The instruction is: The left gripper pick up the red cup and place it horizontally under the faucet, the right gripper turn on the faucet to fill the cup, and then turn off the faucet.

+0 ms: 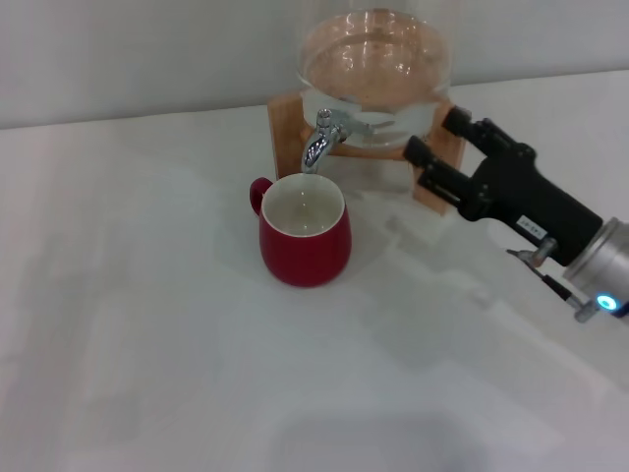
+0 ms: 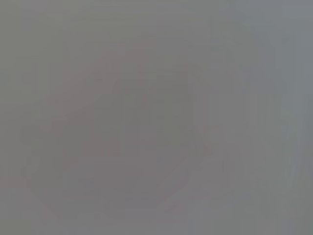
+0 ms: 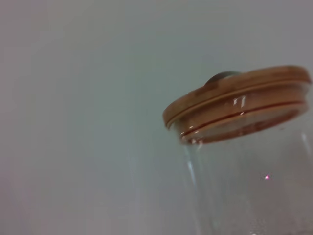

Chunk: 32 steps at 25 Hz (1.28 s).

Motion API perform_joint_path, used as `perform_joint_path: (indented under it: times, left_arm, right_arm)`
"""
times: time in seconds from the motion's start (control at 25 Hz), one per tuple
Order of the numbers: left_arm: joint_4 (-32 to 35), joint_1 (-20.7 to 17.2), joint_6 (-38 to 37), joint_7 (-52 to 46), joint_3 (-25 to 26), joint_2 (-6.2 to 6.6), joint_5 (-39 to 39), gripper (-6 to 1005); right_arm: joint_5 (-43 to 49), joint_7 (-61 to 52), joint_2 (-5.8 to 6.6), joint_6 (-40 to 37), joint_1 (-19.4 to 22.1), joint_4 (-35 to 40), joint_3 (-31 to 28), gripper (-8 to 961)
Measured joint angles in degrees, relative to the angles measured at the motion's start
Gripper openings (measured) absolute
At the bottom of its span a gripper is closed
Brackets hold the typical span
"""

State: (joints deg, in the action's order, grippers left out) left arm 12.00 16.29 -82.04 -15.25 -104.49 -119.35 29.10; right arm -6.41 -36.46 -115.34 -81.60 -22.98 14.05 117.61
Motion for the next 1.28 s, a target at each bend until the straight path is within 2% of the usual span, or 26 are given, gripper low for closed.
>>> perform_joint_path:
  times: [0.28,1.28]
  left_arm:
    - [-1.84,1.11,0.04,0.04,-0.21,-0.05,-0.19,691]
    - [-2.05,1.62,0.04,0.27,-0.27,0.08,-0.18,688]
  right_arm:
    - [0.03,-0.55,-0.18,3.65,-1.39,1.79,2.62,783]
    - [0.08,-0.55,-0.24,9.6,-3.97,5.47,4.27,783]
